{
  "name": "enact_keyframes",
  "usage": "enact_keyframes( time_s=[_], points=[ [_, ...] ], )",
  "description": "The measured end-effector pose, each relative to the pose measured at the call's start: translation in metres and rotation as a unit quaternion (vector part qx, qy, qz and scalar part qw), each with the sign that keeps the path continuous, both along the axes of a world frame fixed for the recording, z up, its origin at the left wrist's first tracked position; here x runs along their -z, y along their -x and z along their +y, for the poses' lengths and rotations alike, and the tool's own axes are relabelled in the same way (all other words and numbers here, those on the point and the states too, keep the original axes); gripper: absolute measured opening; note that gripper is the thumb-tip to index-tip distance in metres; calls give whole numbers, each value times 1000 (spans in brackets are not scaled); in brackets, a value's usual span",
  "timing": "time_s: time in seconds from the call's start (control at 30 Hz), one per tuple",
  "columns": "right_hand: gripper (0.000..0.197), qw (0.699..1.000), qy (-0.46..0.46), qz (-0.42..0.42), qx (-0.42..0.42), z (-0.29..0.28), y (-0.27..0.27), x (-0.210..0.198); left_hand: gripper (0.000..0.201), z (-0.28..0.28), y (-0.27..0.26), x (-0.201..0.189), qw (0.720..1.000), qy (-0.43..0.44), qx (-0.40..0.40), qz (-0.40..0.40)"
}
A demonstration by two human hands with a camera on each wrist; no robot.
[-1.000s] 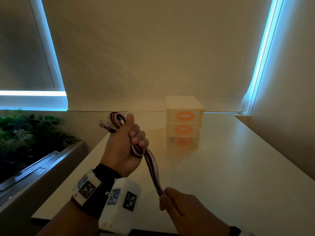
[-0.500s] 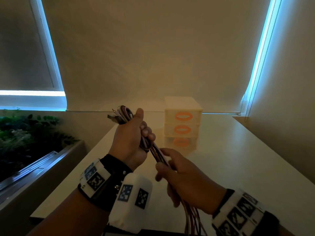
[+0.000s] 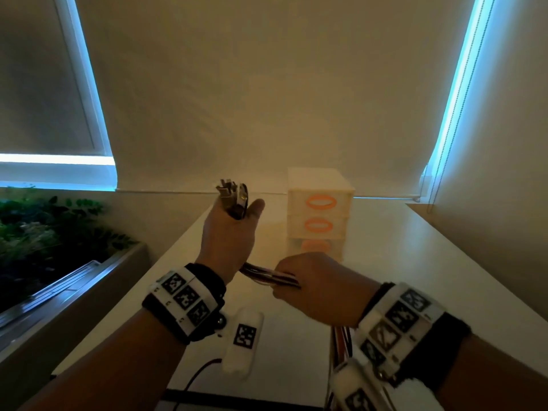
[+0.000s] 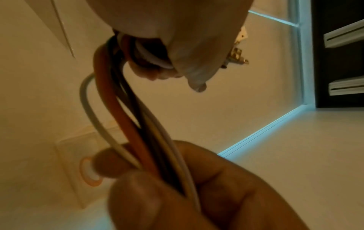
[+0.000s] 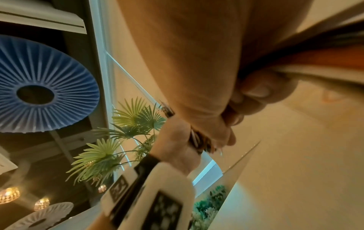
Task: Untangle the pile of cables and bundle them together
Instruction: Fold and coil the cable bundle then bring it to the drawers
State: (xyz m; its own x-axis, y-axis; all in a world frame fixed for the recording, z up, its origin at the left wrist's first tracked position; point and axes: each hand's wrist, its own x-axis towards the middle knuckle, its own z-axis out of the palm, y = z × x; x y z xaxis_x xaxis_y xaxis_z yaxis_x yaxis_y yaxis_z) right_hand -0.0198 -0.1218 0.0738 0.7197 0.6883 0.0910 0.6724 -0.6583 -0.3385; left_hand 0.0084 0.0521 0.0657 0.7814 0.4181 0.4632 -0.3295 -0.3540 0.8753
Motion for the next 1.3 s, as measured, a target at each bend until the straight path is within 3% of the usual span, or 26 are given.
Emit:
enact_keyframes(
  time_s=[0.13, 0.23, 0.37, 0.43, 0.47, 0.53, 0.73, 0.83, 0.93, 1.2, 1.3],
  points=[
    [22, 999, 14, -35, -8, -1, -11, -17, 26, -2, -5, 0, 984, -174, 16, 42],
    [19, 1000, -9, -22, -14, -1, -14, -30, 23, -6, -7, -2, 966, -248, 35, 71],
    [24, 996, -44, 79, -26, -8, -15, -41, 14, -3, -8, -4, 900, -420, 54, 99],
    [25, 996, -35, 82, -28, -14, -14, -46, 10, -4, -2, -7, 881, -449, 79, 126],
    [24, 996, -36, 74, -29, -17, -14, -50, 19, -5, 0, -7, 878, -450, 98, 134],
    [22, 996, -53, 57, -31, -22, -15, -57, 34, -8, 7, -7, 895, -390, 144, 160],
    [21, 991, -131, 1, -18, -32, -25, -69, 45, -14, 19, 1, 925, -146, 249, 245],
    [20, 987, -158, -3, -13, -32, -29, -66, 79, -17, 18, 4, 925, -26, 261, 276],
    [20, 986, -168, 5, -4, -34, -32, -64, 102, -21, 16, 2, 913, 10, 270, 306],
    [19, 969, -237, 63, 10, -33, -35, -58, 71, -34, 23, 0, 854, 139, 390, 316],
    [18, 962, -257, 88, 4, -36, -33, -58, 53, -32, 29, 0, 812, 154, 444, 345]
  ],
)
